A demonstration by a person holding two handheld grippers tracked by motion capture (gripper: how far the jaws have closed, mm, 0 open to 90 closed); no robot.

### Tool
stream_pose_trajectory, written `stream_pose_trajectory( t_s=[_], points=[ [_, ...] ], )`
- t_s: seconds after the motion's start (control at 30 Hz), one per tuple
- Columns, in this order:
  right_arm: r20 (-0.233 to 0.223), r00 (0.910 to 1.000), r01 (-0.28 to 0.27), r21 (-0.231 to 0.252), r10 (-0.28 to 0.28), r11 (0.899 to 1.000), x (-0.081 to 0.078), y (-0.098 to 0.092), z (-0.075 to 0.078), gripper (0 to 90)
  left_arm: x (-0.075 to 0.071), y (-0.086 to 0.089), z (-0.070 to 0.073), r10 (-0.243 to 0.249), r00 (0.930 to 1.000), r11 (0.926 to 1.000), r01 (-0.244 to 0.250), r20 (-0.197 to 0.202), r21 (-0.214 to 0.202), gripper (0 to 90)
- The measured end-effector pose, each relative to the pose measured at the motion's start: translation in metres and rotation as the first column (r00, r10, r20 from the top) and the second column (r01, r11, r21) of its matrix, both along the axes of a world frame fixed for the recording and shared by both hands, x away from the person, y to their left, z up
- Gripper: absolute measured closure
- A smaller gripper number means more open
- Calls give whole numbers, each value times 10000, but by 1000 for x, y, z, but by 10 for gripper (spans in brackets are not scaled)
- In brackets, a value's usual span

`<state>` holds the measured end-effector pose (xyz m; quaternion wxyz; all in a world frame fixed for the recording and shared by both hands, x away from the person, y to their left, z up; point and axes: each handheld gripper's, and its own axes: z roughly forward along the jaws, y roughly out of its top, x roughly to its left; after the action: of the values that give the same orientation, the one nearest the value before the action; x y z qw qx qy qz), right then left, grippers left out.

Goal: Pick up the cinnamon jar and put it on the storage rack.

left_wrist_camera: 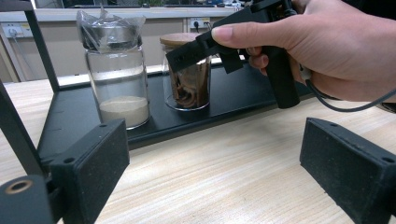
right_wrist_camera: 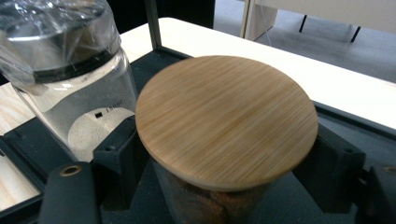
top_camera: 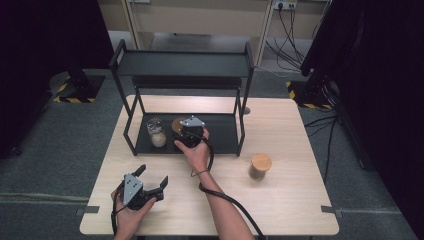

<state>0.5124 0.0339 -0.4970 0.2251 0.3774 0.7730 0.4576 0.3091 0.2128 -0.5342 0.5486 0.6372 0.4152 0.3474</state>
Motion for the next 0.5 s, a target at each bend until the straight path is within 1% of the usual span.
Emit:
stream_pose_trajectory(
  t_s=[0.1, 0.23, 0.4, 0.5],
  points=[
    [18, 10000, -36, -51, 36, 10000, 0, 0, -1, 227, 0, 0, 0, -5, 10000, 10000, 5, -11, -12, 77],
    [-1, 10000, -53, -64, 53, 10000, -1, 0, 0, 199, 0, 0, 0, -5, 10000, 10000, 5, -3, 1, 76],
    [-8, 10000, -49, -228, 49, 9997, -2, 0, 3, 138, 0, 0, 0, -2, 10000, 10000, 2, 0, 0, 76],
    [-74, 9999, -84, -304, 82, 9995, -1, -1, 3, 119, 0, 0, 0, 2, 10000, 10000, -2, 10, 11, 76]
  ],
)
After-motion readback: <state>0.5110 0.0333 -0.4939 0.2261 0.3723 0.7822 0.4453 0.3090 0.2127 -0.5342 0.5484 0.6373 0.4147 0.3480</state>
